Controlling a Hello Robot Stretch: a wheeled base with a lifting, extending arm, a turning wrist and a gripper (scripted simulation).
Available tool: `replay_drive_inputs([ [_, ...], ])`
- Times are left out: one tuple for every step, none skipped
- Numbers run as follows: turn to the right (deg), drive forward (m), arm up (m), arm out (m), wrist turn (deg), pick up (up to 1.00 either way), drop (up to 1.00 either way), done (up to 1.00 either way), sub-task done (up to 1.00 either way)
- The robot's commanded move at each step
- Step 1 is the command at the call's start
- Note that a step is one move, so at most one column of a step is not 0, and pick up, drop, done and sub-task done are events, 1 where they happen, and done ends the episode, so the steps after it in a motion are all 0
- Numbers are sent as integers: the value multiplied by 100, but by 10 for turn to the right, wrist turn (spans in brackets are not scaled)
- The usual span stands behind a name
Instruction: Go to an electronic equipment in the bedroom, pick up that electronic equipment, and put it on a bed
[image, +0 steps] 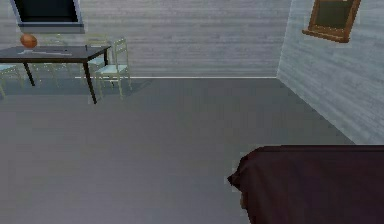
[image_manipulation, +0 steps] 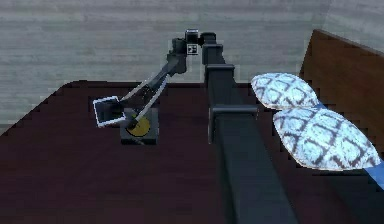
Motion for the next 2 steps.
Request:
replay_drive_inputs([
  [0, 0, 0, 0, 450, 0, 0, 0, 0],
  [0, 0, 0, 0, 450, 0, 0, 0, 0],
])
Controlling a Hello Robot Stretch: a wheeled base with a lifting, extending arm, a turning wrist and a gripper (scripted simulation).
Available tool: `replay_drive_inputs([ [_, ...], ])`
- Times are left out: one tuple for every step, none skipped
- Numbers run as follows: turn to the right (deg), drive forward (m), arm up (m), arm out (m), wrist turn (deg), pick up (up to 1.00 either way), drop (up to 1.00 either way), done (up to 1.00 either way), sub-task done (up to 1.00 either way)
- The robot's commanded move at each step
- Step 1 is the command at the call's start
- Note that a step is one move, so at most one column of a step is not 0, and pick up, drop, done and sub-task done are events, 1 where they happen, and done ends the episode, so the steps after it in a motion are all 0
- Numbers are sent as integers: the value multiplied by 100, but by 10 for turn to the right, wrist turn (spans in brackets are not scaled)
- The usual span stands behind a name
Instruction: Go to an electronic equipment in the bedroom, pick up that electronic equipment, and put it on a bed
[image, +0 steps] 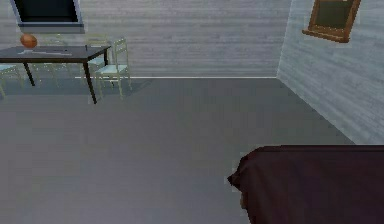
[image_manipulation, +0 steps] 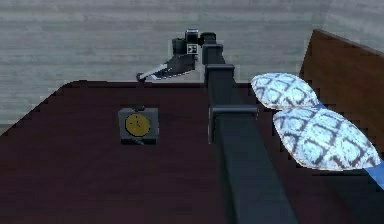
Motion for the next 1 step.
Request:
replay_drive_inputs([
  [0, 0, 0, 0, 390, 0, 0, 0, 0],
])
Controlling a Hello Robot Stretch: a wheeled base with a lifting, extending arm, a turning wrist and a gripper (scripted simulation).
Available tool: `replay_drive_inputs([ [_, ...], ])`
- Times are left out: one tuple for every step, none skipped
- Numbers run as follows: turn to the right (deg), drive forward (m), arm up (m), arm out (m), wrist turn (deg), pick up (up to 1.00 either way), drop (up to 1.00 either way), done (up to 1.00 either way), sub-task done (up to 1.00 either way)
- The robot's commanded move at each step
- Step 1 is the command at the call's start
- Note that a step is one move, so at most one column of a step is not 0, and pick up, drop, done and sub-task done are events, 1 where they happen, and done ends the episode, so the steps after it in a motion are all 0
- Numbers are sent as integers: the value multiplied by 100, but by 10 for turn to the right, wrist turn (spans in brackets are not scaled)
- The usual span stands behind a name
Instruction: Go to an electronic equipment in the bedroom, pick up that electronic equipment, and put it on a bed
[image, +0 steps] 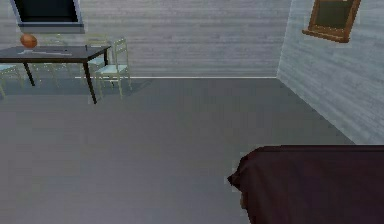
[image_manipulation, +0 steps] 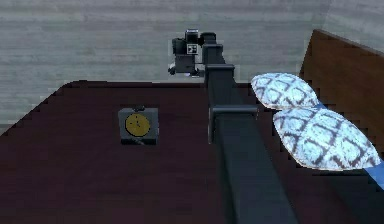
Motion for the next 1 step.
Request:
replay_drive_inputs([
  [0, 0, -20, 0, 0, 0, 0, 0, 0],
])
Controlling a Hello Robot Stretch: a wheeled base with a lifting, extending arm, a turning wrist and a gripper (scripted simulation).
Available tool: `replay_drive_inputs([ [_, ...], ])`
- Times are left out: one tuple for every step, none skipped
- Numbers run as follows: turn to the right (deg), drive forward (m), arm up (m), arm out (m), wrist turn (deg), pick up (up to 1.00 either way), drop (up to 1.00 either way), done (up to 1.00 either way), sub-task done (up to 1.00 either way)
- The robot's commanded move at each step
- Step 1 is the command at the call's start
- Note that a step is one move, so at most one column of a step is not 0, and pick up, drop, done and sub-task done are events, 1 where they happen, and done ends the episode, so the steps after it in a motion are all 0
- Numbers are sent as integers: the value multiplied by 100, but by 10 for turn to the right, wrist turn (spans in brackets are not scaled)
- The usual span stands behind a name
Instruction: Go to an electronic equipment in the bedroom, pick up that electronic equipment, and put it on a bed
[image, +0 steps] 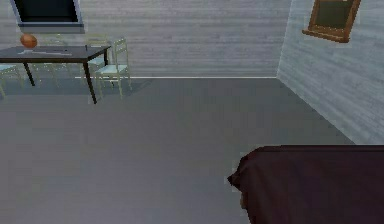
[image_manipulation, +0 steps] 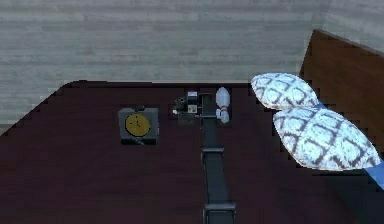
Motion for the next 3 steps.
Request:
replay_drive_inputs([
  [0, 0, -32, 0, 0, 0, 0, 0, 0],
  [0, 0, 0, 0, 0, 0, 100, 0, 0],
  [0, 0, 10, 0, 0, 0, 0, 0, 0],
])
